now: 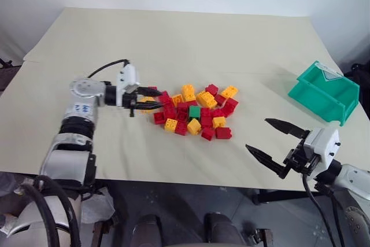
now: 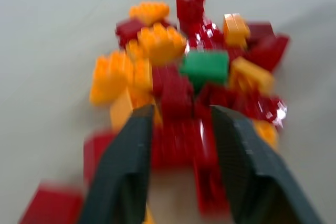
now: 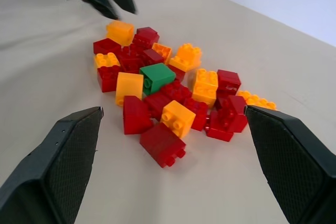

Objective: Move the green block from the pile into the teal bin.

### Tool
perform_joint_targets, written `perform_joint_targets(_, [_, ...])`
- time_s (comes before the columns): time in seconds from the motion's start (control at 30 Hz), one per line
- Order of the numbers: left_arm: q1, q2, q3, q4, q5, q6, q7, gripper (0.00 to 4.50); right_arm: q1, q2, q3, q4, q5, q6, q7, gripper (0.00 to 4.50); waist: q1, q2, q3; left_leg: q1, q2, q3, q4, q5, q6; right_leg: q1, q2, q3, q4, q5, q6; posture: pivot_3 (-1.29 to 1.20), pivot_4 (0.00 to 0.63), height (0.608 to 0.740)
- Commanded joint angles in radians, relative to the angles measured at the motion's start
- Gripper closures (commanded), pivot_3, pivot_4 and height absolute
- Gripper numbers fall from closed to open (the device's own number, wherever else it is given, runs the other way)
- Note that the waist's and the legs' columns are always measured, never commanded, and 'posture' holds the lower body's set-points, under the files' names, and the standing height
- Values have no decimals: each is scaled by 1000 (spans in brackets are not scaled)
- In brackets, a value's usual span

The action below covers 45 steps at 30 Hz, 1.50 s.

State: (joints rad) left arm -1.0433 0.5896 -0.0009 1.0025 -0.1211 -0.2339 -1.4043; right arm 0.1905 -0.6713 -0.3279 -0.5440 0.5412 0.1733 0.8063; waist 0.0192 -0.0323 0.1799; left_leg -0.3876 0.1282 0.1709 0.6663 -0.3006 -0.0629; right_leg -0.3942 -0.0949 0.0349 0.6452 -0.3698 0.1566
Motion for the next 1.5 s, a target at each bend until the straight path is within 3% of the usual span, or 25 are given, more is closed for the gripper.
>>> perform_joint_targets(0.03, [53, 62, 59, -52, -53, -15, -33, 1346, 8, -23, -40, -29, 24, -3, 24, 0, 1, 0, 0, 0, 0, 0, 0, 0, 0, 0, 0, 0, 0, 0, 0, 0, 150, 740])
perform_joint_targets(0.2, [154, 87, 98, -88, -86, 22, -29, 20, -9, -36, -38, 2, 14, -10, 47, 0, -1, 0, 0, 0, 0, 0, 0, 0, 0, 0, 0, -1, 2, 0, 0, 0, 150, 740])
perform_joint_targets(0.4, [175, 20, 64, -230, -85, 61, 2, 20, -30, -30, -26, 13, 7, -9, 48, 0, 8, -1, 0, 0, 0, 0, 2, 0, 0, 1, 0, -1, 1, 0, 0, 0, 150, 740])
perform_joint_targets(0.57, [74, -112, -45, -240, 6, 79, 92, 20, -40, -31, -21, 15, 10, 5, 41, 0, 7, -1, 0, 0, 0, 0, 3, -1, 1, 1, 0, -1, 1, 0, 0, 0, 150, 740])
perform_joint_targets(0.83, [-77, -245, -198, -67, 172, 96, 217, 20, -27, -33, -47, 5, 29, 39, 36, 0, -1, -1, 0, 0, 0, 0, 5, 0, 0, 0, 0, -1, 2, 0, 0, 0, 150, 740])
perform_joint_targets(1.1, [-135, -287, -224, 61, 228, 65, 289, 20, -5, 0, -62, -54, 70, 73, -24, 0, 4, -1, 0, 0, 0, 0, 6, -1, 1, 1, 0, -1, 1, 0, 0, 0, 150, 740])
perform_joint_targets(1.23, [-150, -293, -242, 92, 252, 66, 268, 848, 5, 2, -65, -65, 73, 73, -33, 0, 6, -1, 0, 0, 0, 0, 6, -1, 1, 1, 0, -1, 1, 0, 0, 0, 150, 740])
perform_joint_targets(1.5, [-183, -304, -220, 123, 244, 68, 211, 3330, 14, 1, -67, -68, 80, 68, -44, 0, 6, -1, 0, 0, 0, 0, 6, -1, 1, 1, 0, -1, 1, 0, 0, 0, 150, 740])
